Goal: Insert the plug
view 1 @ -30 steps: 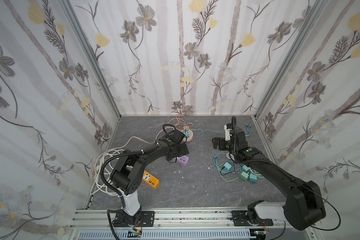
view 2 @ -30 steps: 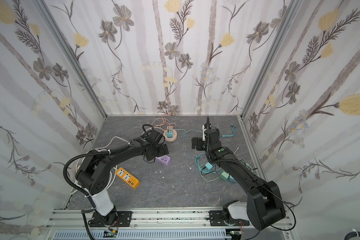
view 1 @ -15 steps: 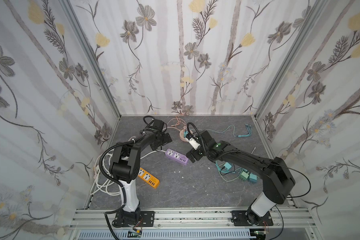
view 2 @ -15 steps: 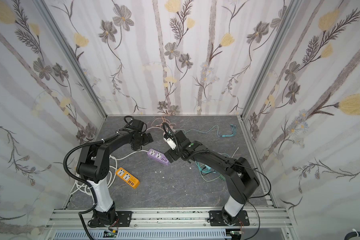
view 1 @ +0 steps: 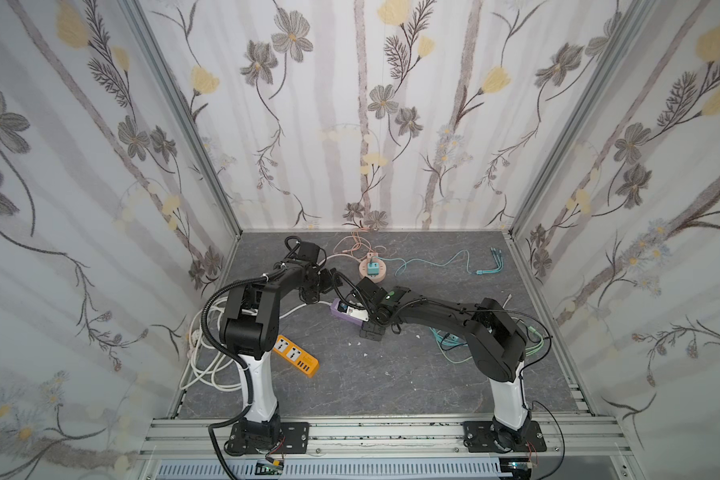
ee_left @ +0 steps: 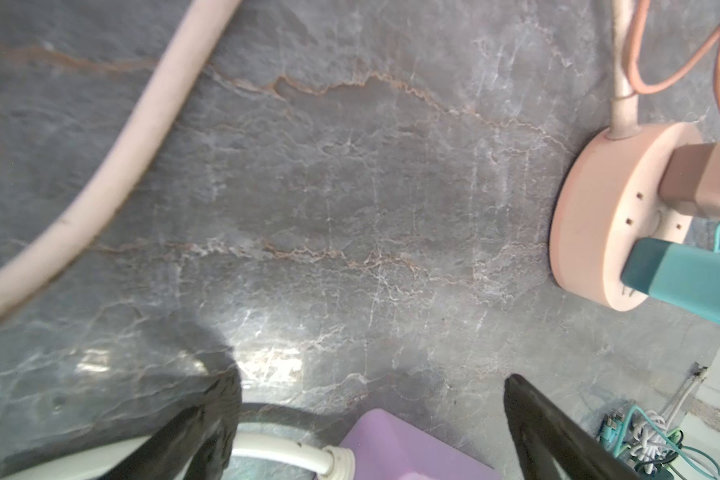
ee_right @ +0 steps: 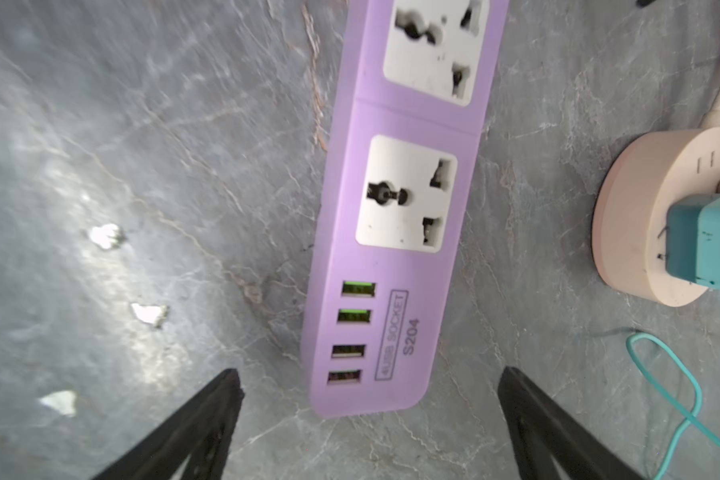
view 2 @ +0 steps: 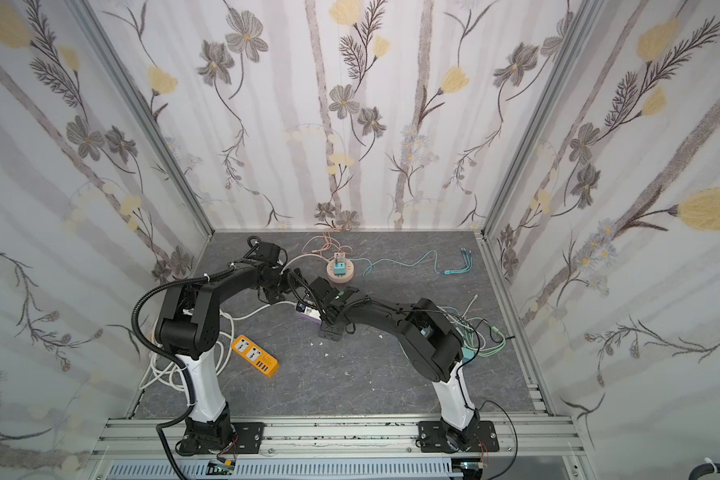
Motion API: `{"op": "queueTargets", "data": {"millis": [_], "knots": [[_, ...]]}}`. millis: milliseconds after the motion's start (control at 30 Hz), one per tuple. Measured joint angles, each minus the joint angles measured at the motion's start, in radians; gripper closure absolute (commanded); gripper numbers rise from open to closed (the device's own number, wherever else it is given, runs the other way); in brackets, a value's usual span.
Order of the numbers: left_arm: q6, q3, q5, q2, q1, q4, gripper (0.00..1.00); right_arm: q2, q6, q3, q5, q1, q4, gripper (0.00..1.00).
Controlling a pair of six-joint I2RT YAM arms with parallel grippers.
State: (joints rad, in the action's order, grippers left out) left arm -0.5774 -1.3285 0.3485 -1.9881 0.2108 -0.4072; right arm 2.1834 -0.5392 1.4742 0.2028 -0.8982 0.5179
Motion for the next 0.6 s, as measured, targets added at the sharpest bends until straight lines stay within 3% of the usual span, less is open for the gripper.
{"op": "queueTargets", "data": {"millis": [300,600], "knots": [[-0.063,0.11,0.078,0.049,0.092,0.128,0.0,-0.023,-0.025,-0.07,0.093,0.089,-0.057,0.04],[-0.201,0.145,0.066,0.076,0.225,0.178,0.0,-0.23,0.149,-0.211,0.08,0.237,-0.066,0.01]]}}
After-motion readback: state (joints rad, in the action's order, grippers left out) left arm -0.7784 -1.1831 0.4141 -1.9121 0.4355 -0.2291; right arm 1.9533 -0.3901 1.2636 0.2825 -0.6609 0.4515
